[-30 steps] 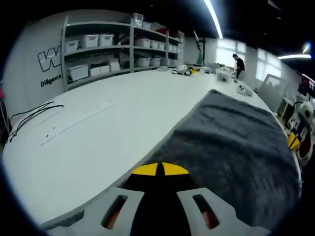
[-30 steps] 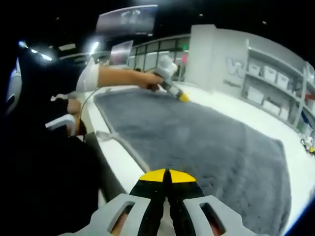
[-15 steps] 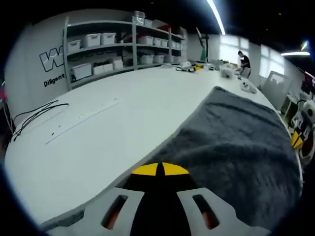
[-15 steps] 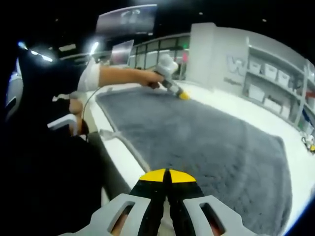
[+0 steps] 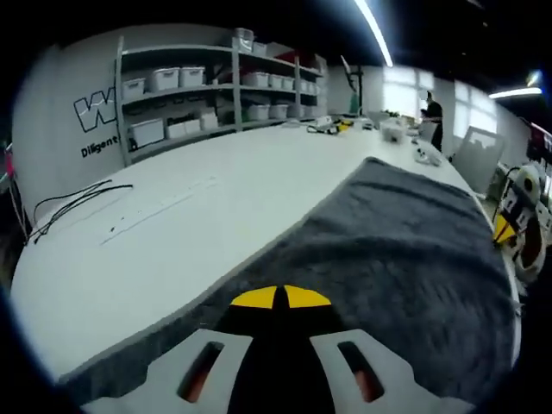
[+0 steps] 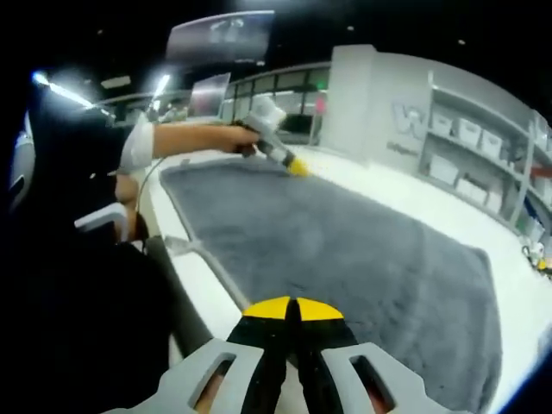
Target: Open the folded towel by lifting each exposed corner and separating the folded layers until the towel lies flat within the target outline without major curled edges
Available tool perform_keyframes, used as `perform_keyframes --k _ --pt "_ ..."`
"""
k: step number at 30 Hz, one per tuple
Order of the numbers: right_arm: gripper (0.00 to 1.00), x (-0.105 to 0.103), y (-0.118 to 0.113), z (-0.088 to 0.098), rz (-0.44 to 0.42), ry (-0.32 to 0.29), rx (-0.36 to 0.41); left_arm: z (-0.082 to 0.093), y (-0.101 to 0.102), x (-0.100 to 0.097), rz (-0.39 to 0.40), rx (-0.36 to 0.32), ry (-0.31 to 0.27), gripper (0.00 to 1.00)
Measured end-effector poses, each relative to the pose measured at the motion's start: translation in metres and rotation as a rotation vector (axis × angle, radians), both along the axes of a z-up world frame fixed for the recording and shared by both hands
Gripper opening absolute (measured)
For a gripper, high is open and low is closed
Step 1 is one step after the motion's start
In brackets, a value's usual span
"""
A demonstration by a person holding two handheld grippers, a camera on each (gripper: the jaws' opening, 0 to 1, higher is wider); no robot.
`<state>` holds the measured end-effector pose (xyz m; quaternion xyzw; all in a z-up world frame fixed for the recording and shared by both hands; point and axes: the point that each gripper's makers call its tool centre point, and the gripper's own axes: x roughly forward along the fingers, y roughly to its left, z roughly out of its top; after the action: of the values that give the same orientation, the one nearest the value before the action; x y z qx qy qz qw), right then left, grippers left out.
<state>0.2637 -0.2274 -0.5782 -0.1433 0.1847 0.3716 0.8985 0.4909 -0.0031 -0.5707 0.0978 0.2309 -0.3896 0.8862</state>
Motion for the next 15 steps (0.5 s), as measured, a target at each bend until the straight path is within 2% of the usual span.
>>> perform_keyframes --k 3,6,7,12,15 --pt "0.00 0.007 -0.003 0.003 -0.020 -0.009 0.005 0.002 0.016 -0.008 0.017 0.023 -0.042 0.01" --pt "0.00 0.016 -0.007 0.005 -0.039 -0.012 -0.011 -0.001 0.027 -0.016 0.026 0.047 -0.042 0.01" --pt "0.00 0.020 -0.007 0.007 -0.043 -0.012 -0.014 -0.001 0.036 -0.018 0.052 0.043 -0.044 0.01" --pt "0.00 0.031 -0.009 0.013 -0.058 -0.018 -0.018 -0.005 0.055 -0.031 0.076 0.036 -0.035 0.01" --pt "0.00 0.038 -0.011 0.015 -0.072 -0.020 -0.013 -0.003 0.063 -0.030 0.091 -0.010 -0.027 0.01"
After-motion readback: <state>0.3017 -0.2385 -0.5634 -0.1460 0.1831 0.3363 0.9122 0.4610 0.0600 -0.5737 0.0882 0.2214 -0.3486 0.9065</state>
